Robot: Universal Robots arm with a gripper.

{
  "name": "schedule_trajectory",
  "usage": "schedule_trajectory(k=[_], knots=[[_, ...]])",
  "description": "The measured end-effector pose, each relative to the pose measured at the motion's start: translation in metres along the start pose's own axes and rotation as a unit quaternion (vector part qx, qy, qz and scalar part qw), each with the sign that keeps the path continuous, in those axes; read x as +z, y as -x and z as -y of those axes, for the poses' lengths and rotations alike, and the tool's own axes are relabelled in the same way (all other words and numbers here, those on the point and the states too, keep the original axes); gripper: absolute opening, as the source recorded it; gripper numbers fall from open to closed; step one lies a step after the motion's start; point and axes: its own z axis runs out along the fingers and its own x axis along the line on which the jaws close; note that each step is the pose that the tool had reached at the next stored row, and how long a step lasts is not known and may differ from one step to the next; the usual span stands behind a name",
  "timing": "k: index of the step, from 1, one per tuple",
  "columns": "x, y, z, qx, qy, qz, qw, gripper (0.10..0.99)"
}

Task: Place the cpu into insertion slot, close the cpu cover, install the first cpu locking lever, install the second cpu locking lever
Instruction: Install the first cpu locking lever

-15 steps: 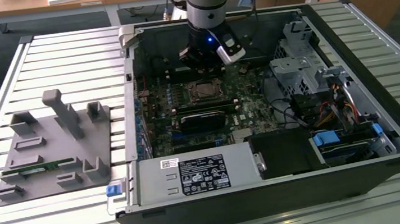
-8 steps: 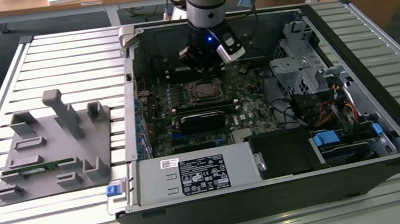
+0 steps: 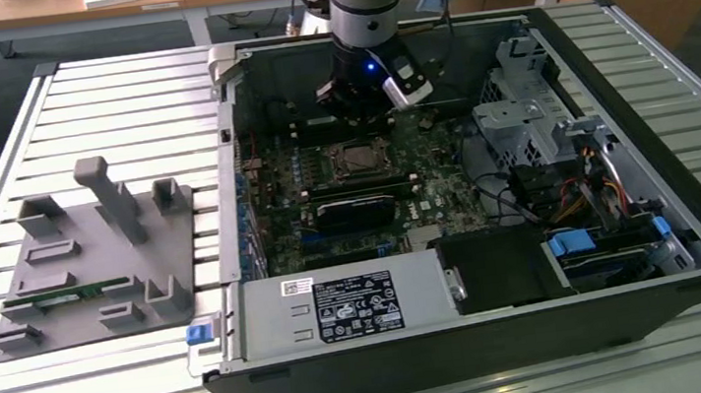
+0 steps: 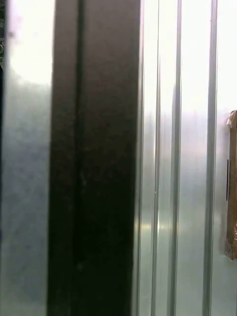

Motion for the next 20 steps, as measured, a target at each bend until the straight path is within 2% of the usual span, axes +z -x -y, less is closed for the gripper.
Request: schedule_trajectory(k=[11,20], knots=[[0.0041,0.0031,0.0001,0.000,-0.0004,0.0000,1.0000,0.106],[0.0028,0.0032,0.0000,0.000,-0.0005,0.0000,1.0000,0.106]])
